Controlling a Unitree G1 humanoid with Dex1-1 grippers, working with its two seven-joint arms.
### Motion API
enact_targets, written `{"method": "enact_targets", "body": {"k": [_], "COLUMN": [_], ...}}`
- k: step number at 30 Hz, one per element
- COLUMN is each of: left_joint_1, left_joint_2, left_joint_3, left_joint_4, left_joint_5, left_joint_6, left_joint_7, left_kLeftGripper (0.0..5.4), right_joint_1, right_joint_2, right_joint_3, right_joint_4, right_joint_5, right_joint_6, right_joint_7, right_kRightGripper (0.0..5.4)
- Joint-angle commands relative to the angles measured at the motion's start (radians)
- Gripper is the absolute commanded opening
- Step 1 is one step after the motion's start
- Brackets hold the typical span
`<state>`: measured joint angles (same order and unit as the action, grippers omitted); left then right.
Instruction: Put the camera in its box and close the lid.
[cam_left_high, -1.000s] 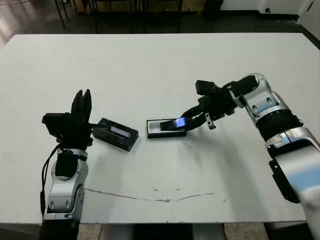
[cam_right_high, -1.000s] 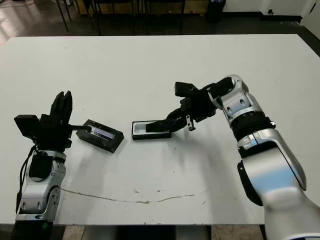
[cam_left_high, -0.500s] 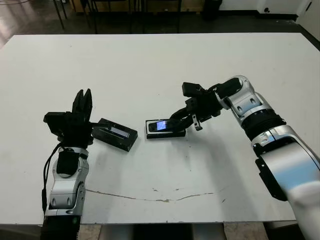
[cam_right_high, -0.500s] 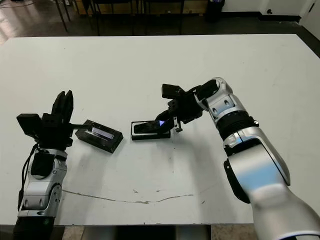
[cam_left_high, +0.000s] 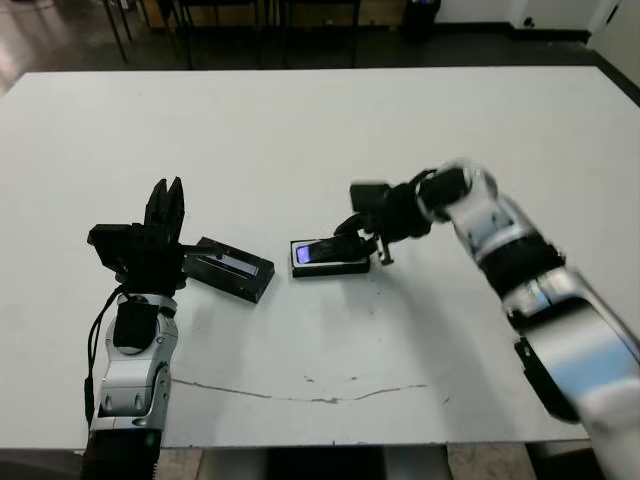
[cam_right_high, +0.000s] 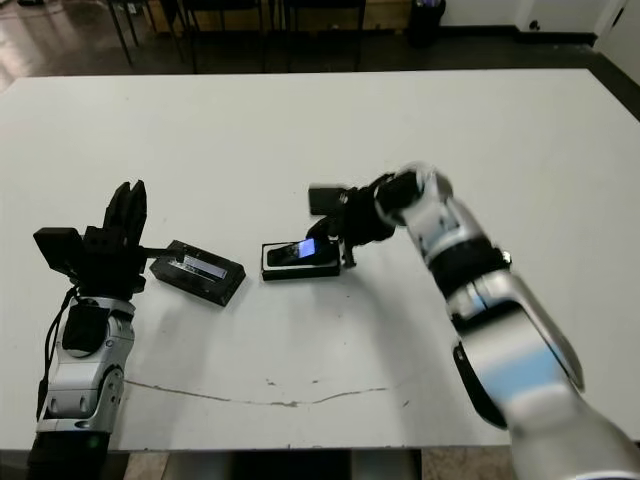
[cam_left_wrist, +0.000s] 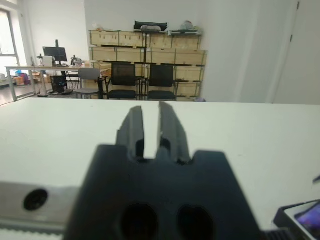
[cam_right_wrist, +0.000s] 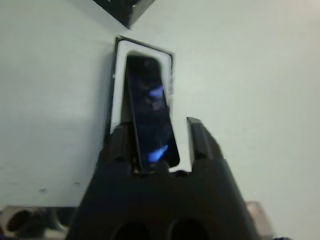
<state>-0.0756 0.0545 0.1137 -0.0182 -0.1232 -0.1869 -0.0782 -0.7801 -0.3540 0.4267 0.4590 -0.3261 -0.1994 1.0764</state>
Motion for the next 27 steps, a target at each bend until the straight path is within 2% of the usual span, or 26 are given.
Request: {"method": "enact_targets", "body": {"k": [1, 3, 6, 8, 10, 12, 13, 16, 19, 21, 25, 27], "left_joint_1": [0.005, -0.002, -0.005, 0.001, 0.015, 0.027, 0.033, 0.054, 0.062, 0.062, 0.054, 0.045], "left_joint_2": [0.009, 0.015, 0.018, 0.018, 0.019, 0.022, 0.024, 0.030, 0.034, 0.037, 0.040, 0.039], "left_joint_3": [0.009, 0.012, 0.019, 0.026, 0.031, 0.036, 0.039, 0.044, 0.047, 0.048, 0.047, 0.048], "left_joint_4": [0.039, 0.058, 0.074, 0.074, 0.068, 0.066, 0.064, 0.051, 0.042, 0.038, 0.048, 0.055], "left_joint_5": [0.001, 0.004, -0.004, -0.007, -0.006, -0.009, -0.012, -0.012, -0.018, -0.017, -0.013, -0.015], "left_joint_6": [-0.012, -0.030, -0.038, -0.038, -0.042, -0.054, -0.057, -0.058, -0.056, -0.048, -0.048, -0.048], "left_joint_7": [-0.005, -0.010, -0.016, -0.015, -0.016, -0.021, -0.024, -0.027, -0.032, -0.032, -0.031, -0.031], "left_kLeftGripper": [0.00, 0.00, 0.00, 0.00, 0.00, 0.00, 0.00, 0.00, 0.00, 0.00, 0.00, 0.00], "right_joint_1": [0.091, 0.146, 0.217, 0.266, 0.328, 0.403, 0.442, 0.539, 0.583, 0.599, 0.618, 0.624], "right_joint_2": [-0.094, -0.155, -0.217, -0.251, -0.260, -0.224, -0.190, -0.094, -0.044, -0.020, 0.034, 0.075], "right_joint_3": [-0.044, -0.069, -0.108, -0.133, -0.181, -0.255, -0.293, -0.366, -0.380, -0.377, -0.372, -0.375], "right_joint_4": [-0.160, -0.254, -0.344, -0.411, -0.459, -0.465, -0.449, -0.426, -0.395, -0.388, -0.374, -0.364], "right_joint_5": [-0.048, -0.078, -0.069, -0.059, -0.004, 0.133, 0.205, 0.320, 0.336, 0.334, 0.290, 0.287], "right_joint_6": [-0.033, -0.081, -0.118, -0.099, -0.064, -0.026, -0.040, -0.081, -0.133, -0.144, -0.188, -0.198], "right_joint_7": [-0.114, -0.179, -0.229, -0.238, -0.255, -0.281, -0.313, -0.432, -0.504, -0.536, -0.641, -0.702], "right_kRightGripper": [2.25, 2.71, 3.37, 3.80, 4.23, 4.65, 4.90, 5.36, 5.36, 5.36, 5.36, 5.14]}}
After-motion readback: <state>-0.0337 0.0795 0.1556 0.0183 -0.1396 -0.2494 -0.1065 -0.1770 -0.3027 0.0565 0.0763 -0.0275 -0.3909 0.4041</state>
